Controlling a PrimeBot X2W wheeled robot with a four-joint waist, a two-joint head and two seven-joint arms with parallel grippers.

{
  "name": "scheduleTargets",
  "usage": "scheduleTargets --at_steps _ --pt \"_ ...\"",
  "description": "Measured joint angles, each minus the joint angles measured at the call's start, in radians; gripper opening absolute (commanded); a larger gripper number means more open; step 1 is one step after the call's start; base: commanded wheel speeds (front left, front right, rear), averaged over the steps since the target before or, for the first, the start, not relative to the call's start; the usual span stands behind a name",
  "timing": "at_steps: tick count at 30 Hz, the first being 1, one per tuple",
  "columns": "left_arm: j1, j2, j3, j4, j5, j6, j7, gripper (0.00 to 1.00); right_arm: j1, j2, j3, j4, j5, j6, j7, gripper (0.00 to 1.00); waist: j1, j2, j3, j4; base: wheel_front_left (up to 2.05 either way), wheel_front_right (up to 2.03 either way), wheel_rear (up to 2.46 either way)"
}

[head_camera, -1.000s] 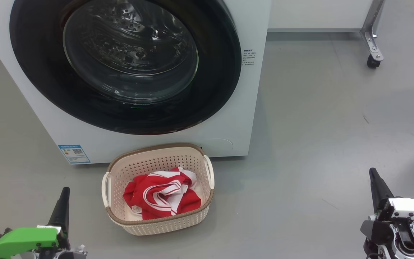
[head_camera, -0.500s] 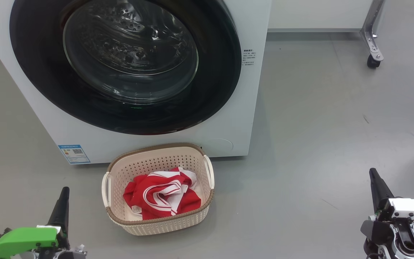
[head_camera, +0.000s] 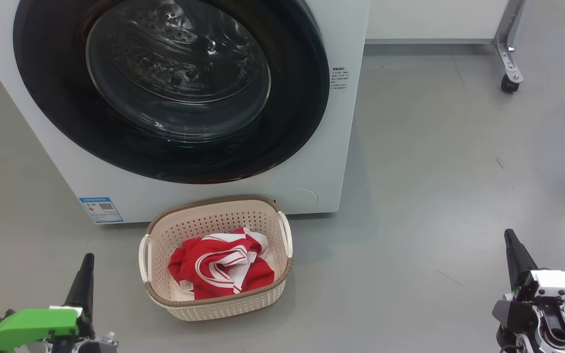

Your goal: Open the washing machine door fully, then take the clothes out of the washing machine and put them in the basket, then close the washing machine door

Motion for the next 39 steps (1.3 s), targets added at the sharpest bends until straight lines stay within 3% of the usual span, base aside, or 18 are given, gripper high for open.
scheduleTargets --at_steps 39 --pt "-0.001 -0.001 0.005 -0.002 0.000 0.000 0.007 0.00 0.000 0.003 -0.004 -0.001 0.000 0.000 0.007 0.00 0.0000 0.0000 0.000 0.000 0.00 0.00 0.00"
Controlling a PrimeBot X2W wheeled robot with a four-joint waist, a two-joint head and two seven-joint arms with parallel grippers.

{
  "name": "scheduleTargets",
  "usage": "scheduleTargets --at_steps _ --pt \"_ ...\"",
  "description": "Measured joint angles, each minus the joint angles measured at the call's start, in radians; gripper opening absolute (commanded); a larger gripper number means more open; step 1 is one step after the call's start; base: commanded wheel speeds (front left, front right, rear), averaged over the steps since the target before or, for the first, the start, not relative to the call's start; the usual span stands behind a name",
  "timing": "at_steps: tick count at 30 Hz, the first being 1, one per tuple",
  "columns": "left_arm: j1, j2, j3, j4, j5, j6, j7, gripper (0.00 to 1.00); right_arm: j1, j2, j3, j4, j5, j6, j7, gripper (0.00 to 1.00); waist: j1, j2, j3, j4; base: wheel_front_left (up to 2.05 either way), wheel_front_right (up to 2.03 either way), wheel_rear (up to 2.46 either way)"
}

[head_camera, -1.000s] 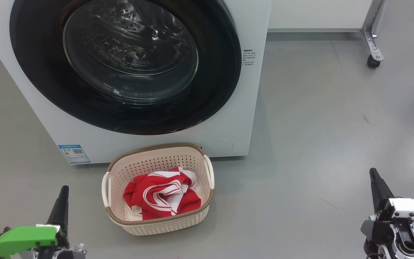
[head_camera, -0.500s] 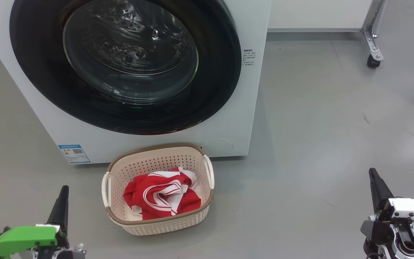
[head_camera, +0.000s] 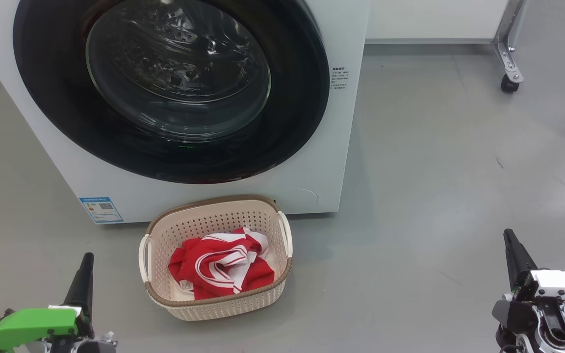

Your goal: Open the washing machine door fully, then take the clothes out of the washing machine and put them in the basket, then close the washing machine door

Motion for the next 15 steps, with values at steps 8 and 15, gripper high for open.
scheduleTargets --at_steps 8,15 --pt "0.000 0.000 0.001 0.000 0.000 0.000 0.001 0.00 0.000 0.002 -0.001 0.000 0.000 0.000 0.000 0.00 0.0000 0.0000 0.000 0.000 0.00 0.00 0.00" --pt "0.000 -0.001 0.001 -0.001 0.000 0.000 0.001 0.00 0.000 0.002 -0.002 0.000 0.000 0.000 0.000 0.00 0.0000 0.0000 0.000 0.000 0.00 0.00 0.00"
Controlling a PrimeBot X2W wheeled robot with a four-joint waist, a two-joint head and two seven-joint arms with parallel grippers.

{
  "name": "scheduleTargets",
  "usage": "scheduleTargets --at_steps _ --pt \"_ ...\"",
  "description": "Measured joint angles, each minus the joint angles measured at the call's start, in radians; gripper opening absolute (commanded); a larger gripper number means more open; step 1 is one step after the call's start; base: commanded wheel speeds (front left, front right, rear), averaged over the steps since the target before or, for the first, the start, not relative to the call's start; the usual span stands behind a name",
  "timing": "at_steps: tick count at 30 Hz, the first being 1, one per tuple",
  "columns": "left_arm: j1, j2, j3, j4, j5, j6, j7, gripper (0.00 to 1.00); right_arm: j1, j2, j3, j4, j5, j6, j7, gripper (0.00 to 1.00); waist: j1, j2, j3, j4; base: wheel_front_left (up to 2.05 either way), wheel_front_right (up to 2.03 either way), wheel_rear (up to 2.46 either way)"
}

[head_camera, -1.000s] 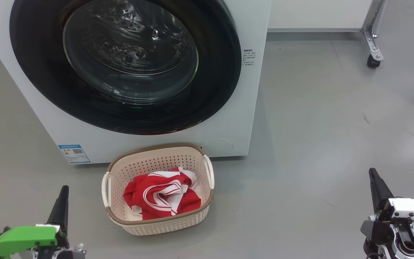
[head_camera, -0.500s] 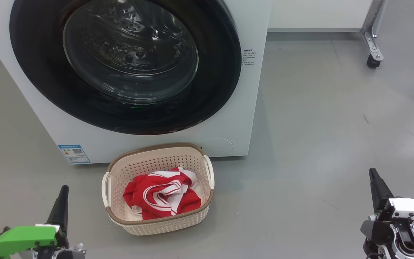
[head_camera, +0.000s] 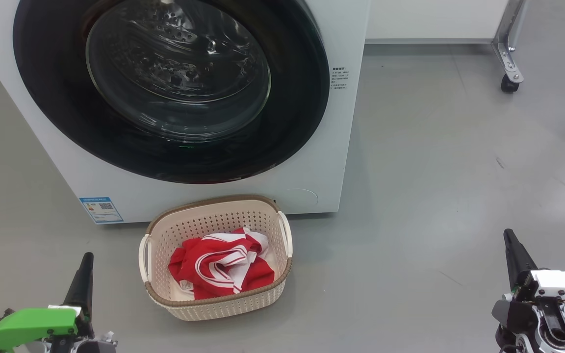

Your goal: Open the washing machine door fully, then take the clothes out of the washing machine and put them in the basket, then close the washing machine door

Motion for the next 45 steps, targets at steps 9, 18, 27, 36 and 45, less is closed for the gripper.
scheduleTargets --at_steps 9,18,27,36,45 --pt "0.000 0.000 0.001 0.000 0.000 0.000 0.000 0.00 0.000 0.000 -0.001 0.000 -0.001 0.000 0.000 0.00 0.0000 0.0000 0.000 0.000 0.00 0.00 0.00" --pt "0.000 -0.001 0.002 -0.001 0.000 0.000 0.000 0.00 0.000 0.001 -0.002 -0.001 -0.002 0.000 0.000 0.00 0.0000 0.0000 0.000 0.000 0.00 0.00 0.00" --pt "0.000 -0.001 0.003 -0.001 0.000 0.000 0.000 0.00 0.000 0.001 -0.003 -0.001 -0.004 0.000 0.001 0.00 0.0000 0.0000 0.000 0.000 0.00 0.00 0.00" --pt "0.000 -0.001 0.004 -0.002 0.000 0.000 0.000 0.00 0.000 0.002 -0.004 -0.002 -0.004 0.000 0.001 0.00 0.0000 0.0000 0.000 0.000 0.00 0.00 0.00" --pt "0.000 -0.002 0.005 -0.002 0.000 0.000 0.000 0.00 0.000 0.002 -0.005 -0.003 -0.004 0.000 0.001 0.00 0.0000 0.0000 0.000 0.000 0.00 0.00 0.00"
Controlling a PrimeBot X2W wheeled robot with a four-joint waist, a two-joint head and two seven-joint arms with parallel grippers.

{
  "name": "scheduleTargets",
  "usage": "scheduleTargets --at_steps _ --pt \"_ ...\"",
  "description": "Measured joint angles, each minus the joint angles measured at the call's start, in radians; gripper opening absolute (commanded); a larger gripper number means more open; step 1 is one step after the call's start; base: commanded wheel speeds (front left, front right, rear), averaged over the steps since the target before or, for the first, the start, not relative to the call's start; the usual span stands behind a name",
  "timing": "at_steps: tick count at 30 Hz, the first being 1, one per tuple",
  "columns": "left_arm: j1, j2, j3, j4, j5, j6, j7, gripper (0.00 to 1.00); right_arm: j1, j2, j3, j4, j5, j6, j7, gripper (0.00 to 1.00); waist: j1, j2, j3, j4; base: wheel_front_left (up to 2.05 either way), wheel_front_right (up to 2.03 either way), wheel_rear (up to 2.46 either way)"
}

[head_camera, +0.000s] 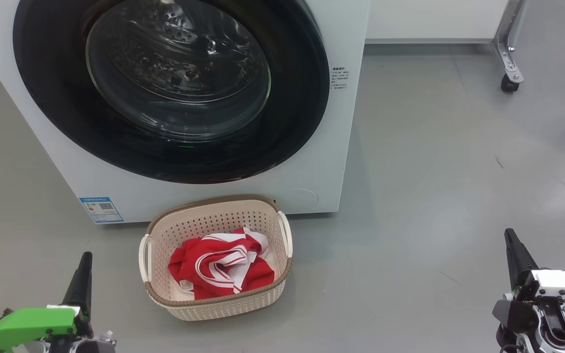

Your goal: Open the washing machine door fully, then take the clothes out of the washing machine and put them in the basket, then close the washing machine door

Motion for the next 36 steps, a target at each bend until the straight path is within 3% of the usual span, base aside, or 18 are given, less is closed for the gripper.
scheduleTargets --at_steps 36 --pt "0.000 -0.001 0.003 -0.002 0.000 0.000 0.001 0.00 0.000 0.002 -0.004 -0.001 -0.002 0.000 0.005 0.00 0.0000 0.0000 0.000 0.000 0.00 0.00 0.00"
